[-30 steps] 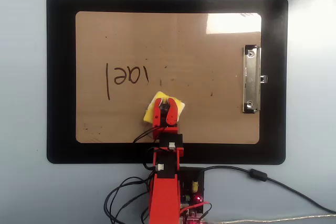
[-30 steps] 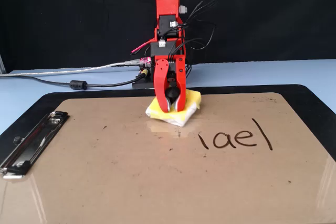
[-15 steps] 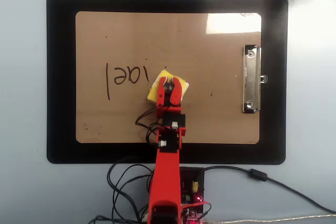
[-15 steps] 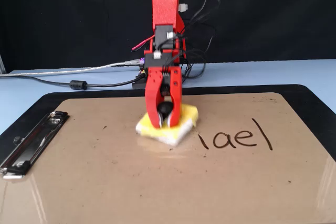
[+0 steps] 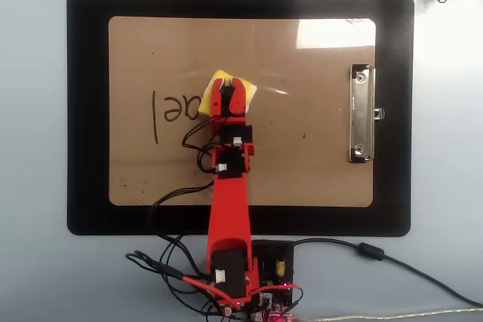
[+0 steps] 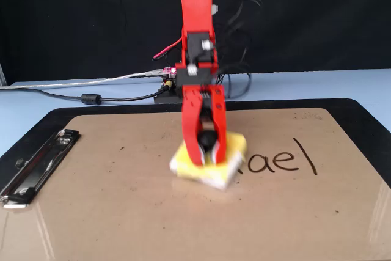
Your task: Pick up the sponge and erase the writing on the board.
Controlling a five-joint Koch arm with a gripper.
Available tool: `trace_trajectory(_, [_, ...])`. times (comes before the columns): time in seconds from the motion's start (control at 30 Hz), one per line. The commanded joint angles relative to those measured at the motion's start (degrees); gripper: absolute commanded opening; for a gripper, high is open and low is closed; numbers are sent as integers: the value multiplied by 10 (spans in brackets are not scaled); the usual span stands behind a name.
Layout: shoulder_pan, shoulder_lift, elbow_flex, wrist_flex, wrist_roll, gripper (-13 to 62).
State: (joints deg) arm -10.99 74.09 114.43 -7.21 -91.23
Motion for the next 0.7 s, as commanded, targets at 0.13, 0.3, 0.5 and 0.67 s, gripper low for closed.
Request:
trace_trajectory(0.13, [-63,105,111,-2,-23,-80])
trace_trajectory(0.3, [-86,258,243,-1,-23,-80])
trace_trajectory(0.5, [-96,50,79,-30,-24,-80])
trace_trajectory(0.67, [-92,-85,-62,-36,-24,-80])
